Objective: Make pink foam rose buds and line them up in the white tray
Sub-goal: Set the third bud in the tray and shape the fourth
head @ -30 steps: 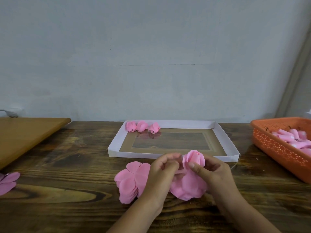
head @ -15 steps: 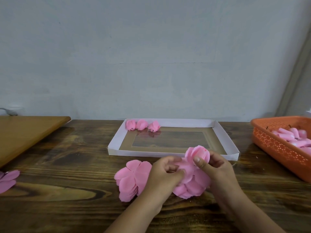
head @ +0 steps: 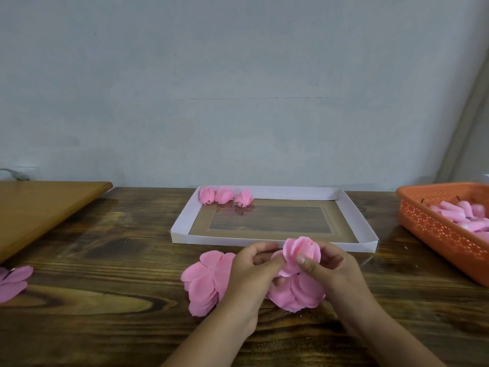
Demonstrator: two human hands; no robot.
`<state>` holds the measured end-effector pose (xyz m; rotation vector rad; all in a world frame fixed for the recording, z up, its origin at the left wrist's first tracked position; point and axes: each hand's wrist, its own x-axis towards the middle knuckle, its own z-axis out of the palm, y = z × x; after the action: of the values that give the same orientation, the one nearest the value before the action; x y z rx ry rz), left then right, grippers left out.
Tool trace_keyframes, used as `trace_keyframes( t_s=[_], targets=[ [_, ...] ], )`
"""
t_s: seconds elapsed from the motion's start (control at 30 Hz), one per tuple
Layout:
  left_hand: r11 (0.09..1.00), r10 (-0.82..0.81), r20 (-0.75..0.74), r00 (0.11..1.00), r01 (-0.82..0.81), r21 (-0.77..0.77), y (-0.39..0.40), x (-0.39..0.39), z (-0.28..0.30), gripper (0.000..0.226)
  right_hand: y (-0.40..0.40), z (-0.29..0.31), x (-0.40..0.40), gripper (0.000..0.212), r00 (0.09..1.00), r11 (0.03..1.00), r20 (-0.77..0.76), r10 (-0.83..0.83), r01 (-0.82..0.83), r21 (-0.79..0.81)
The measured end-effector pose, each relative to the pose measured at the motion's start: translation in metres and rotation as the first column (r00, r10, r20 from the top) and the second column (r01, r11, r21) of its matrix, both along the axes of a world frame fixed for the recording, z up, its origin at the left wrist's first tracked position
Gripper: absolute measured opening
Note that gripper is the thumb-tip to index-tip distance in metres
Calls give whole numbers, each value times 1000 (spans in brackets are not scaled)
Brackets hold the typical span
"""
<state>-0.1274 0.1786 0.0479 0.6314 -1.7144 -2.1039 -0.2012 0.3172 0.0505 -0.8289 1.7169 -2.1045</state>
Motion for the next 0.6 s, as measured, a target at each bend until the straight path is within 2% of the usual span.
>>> trace_keyframes(
  t_s=[0.23,0.37,0.47,0.6],
  targets=[
    [997,-19,-67,998,24,77,-1,-1,-2,18,-2,-2,0,32,999,999,-8,-45,45,6],
    [958,-74,-163,984,116,264,-2,-2,3,20,-1,-3,-3,30,998,997,8,-70,70,22],
    [974,-115,-163,980,144,174,-2,-1,0,34,-1,-3,-4,27,997,998,32,-66,66,4],
    [990,-132,-167,977,140,32,0,0,-3,37,-1,-3,-3,31,997,999,72,-32,34,-22]
  ],
)
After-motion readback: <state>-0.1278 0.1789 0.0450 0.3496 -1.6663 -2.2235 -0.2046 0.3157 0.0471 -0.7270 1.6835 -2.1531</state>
